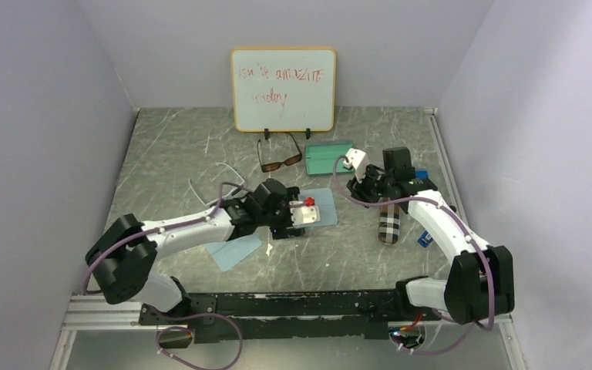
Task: Organize the sunglasses
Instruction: Adjust the glasses cleaning cloth at the center of the board.
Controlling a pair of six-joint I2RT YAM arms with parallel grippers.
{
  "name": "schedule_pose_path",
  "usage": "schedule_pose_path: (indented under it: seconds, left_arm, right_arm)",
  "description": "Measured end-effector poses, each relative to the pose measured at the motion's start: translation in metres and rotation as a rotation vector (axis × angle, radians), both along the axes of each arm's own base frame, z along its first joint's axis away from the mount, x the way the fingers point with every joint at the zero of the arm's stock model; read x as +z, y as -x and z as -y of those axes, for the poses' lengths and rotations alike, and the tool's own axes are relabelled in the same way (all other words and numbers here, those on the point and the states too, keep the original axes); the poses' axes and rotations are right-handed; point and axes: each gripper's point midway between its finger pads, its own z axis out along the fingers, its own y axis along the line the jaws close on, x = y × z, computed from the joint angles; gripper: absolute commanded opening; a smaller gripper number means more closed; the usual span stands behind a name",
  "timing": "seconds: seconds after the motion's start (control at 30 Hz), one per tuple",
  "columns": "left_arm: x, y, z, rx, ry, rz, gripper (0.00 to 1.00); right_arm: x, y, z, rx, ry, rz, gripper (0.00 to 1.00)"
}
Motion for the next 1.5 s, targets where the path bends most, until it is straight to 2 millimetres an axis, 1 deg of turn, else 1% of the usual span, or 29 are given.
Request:
schedule_pose_path:
  seconds: [0.03, 0.1, 0.2, 0.3, 0.43, 0.6, 0.87, 0.93, 1.0, 1.03, 1.1, 1.23, 1.4, 1.43, 1.5]
  left_arm:
    - [-0.004, 0.002, 0.005, -0.015, -0.014, 0.013, 0.80]
    - [-0.013, 0.003, 0.011, -0.029, -0.040, 0.027, 0.78]
    - [-0.031, 0.002, 0.014, -0.037, -0.090, 0.034, 0.78]
    - [-0.047, -0.001, 0.014, -0.036, -0.131, 0.035, 0.75]
    - [-0.061, -0.006, 0.017, -0.029, -0.168, 0.044, 0.73]
    - [-0.065, -0.008, 0.020, -0.034, -0.176, 0.040, 0.73]
    - [-0.069, -0.011, 0.031, -0.047, -0.178, 0.032, 0.67]
    - [-0.070, -0.012, 0.034, -0.049, -0.179, 0.028, 0.62]
    - [-0.070, -0.015, 0.038, -0.050, -0.180, 0.026, 0.52]
    - [-0.072, -0.016, 0.040, -0.053, -0.184, 0.022, 0.48]
    - [-0.073, -0.017, 0.043, -0.058, -0.189, 0.013, 0.44]
    - [-0.076, -0.012, 0.042, -0.074, -0.207, -0.014, 0.48]
    - [-0.075, -0.009, 0.039, -0.078, -0.217, -0.032, 0.49]
    - [-0.076, -0.007, 0.037, -0.080, -0.224, -0.040, 0.50]
    - [-0.076, -0.003, 0.034, -0.085, -0.234, -0.053, 0.56]
  right_arm:
    - [-0.001, 0.002, 0.003, -0.010, -0.007, -0.004, 0.46]
    - [0.004, 0.001, 0.008, -0.026, -0.030, 0.008, 0.46]
    - [0.020, -0.003, 0.014, -0.052, -0.075, 0.046, 0.46]
    - [0.029, -0.005, 0.021, -0.072, -0.109, 0.068, 0.46]
    - [0.031, -0.005, 0.026, -0.082, -0.137, 0.060, 0.45]
    - [0.033, -0.005, 0.028, -0.079, -0.161, 0.057, 0.45]
    - [0.034, -0.004, 0.029, -0.077, -0.181, 0.050, 0.45]
    - [0.035, -0.003, 0.029, -0.077, -0.183, 0.051, 0.45]
    - [0.037, -0.003, 0.030, -0.076, -0.187, 0.056, 0.44]
    - [0.038, -0.003, 0.030, -0.076, -0.189, 0.059, 0.44]
    - [0.040, -0.003, 0.029, -0.072, -0.193, 0.064, 0.44]
    - [0.041, -0.002, 0.029, -0.068, -0.198, 0.066, 0.44]
    - [0.041, 0.001, 0.027, -0.056, -0.207, 0.058, 0.43]
    - [0.041, 0.002, 0.026, -0.049, -0.209, 0.057, 0.43]
    - [0.040, 0.005, 0.024, -0.018, -0.208, 0.056, 0.43]
